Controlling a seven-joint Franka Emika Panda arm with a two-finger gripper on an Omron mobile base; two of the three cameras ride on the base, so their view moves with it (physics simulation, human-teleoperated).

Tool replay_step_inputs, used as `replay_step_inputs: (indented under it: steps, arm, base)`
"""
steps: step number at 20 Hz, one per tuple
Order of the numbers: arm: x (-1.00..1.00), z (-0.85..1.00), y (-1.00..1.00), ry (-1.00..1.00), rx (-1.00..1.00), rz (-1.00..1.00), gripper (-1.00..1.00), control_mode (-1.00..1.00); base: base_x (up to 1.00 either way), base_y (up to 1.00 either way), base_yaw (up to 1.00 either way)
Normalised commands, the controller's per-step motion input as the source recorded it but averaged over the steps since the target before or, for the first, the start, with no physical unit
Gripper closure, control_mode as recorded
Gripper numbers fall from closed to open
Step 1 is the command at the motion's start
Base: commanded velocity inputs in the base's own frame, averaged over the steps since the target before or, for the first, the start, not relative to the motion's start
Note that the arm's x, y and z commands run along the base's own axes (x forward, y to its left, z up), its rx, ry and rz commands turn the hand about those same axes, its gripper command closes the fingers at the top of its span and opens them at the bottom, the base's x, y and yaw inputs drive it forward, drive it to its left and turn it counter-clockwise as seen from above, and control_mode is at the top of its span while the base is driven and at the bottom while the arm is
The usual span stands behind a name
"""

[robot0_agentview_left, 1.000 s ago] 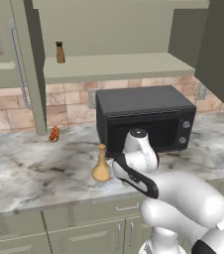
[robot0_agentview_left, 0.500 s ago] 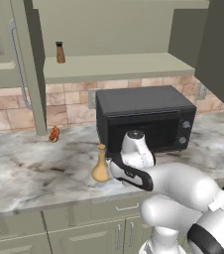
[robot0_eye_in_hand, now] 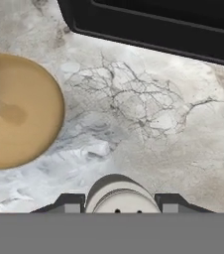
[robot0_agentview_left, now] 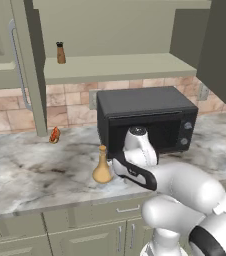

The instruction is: Pick the shaker and oil and vinegar bottle from the counter and place them in the cabinet.

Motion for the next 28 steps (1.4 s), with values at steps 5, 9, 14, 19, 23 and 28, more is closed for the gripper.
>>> replay_step_inputs:
  steps: [5, 9, 14, 19, 23, 28]
  arm:
    - [-0.18, 0.67, -0.03, -0.08, 0.00, 0.00, 1.00, -1.00]
    - [-0.25, 0.87, 0.00, -0.08, 0.00, 0.00, 1.00, -1.00]
    - [-0.54, 0.79, -0.02, -0.06, 0.02, 0.00, 1.00, -1.00]
    - [-0.50, 0.83, -0.07, -0.06, 0.01, 0.00, 1.00, -1.00]
    - [-0.24, 0.90, 0.00, -0.04, 0.00, 0.00, 1.00, -1.00]
    - [-0.09, 0.82, 0.00, -0.09, 0.00, 0.00, 1.00, -1.00]
  base:
    - [0.00, 0.00, 0.00]
    - [0.00, 0.00, 0.00]
    - [0.00, 0.00, 0.00]
    - [0.00, 0.00, 0.00]
    - [0.00, 0.00, 0.00]
    - [0.00, 0.00, 0.00]
